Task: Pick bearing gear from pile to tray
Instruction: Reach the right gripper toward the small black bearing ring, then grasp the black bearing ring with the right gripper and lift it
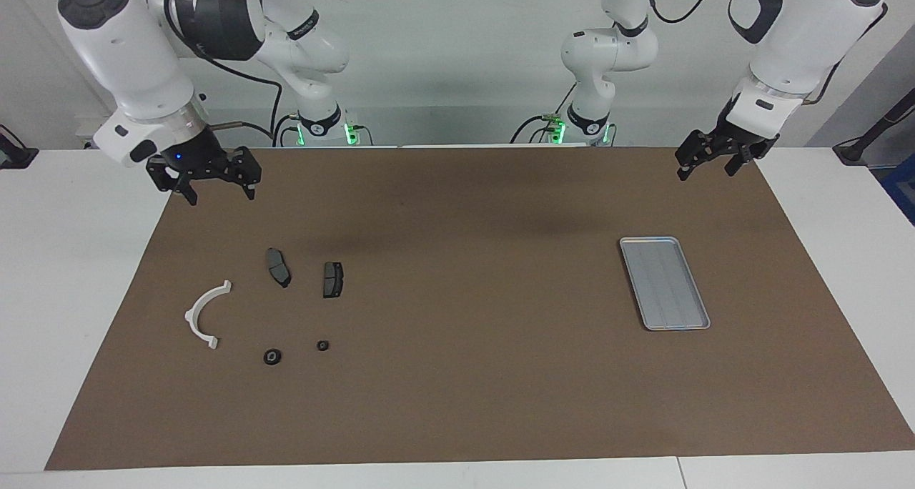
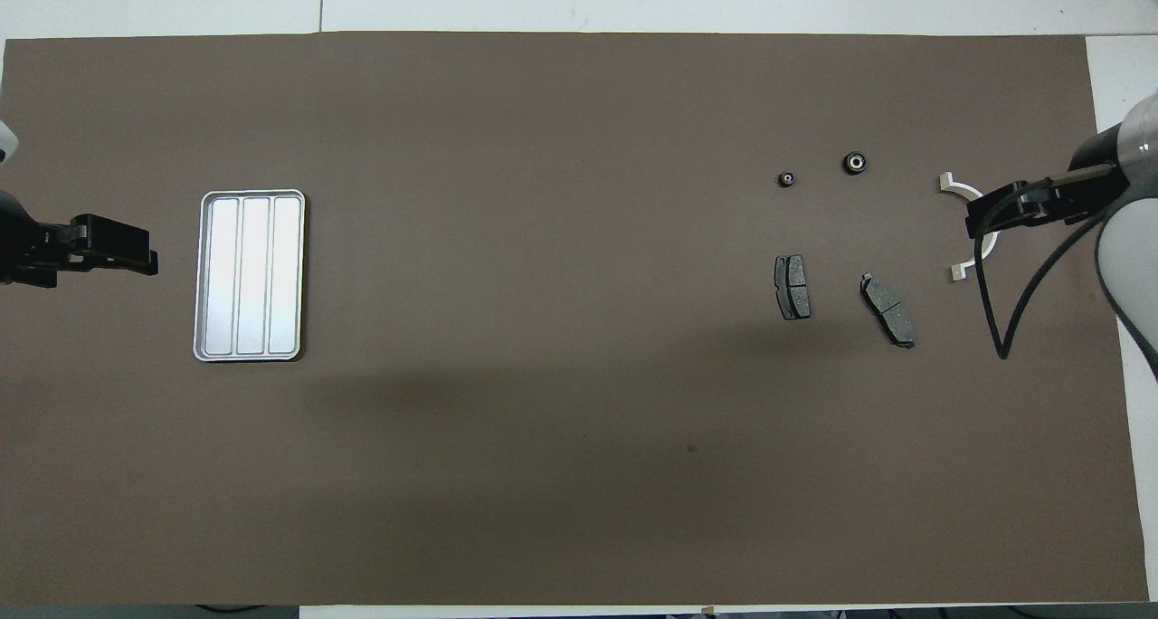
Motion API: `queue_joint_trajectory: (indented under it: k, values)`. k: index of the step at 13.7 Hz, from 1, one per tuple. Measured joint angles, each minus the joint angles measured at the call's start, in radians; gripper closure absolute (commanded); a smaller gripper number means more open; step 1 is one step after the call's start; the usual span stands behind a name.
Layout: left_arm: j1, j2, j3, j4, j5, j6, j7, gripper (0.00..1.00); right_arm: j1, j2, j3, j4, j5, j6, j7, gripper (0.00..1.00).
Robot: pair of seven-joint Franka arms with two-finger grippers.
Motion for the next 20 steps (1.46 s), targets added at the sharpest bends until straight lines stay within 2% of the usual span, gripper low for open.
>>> queue_joint_trajectory:
  k: [8, 14, 20]
  values:
    - [0.001, 0.000, 0.003, 0.000, 0.000, 0.000, 0.000, 0.00, 0.000, 0.268, -0.001, 0.011, -0.026, 0.235, 0.000, 0.00]
    - [0.001, 0.000, 0.004, 0.000, 0.000, 0.000, 0.000, 0.00, 0.002, 0.424, 0.004, 0.112, -0.061, 0.274, 0.016, 0.00]
    - [0.002, 0.000, 0.006, 0.000, 0.000, 0.001, 0.001, 0.00, 0.018, 0.530, 0.013, 0.181, -0.131, 0.354, 0.051, 0.01]
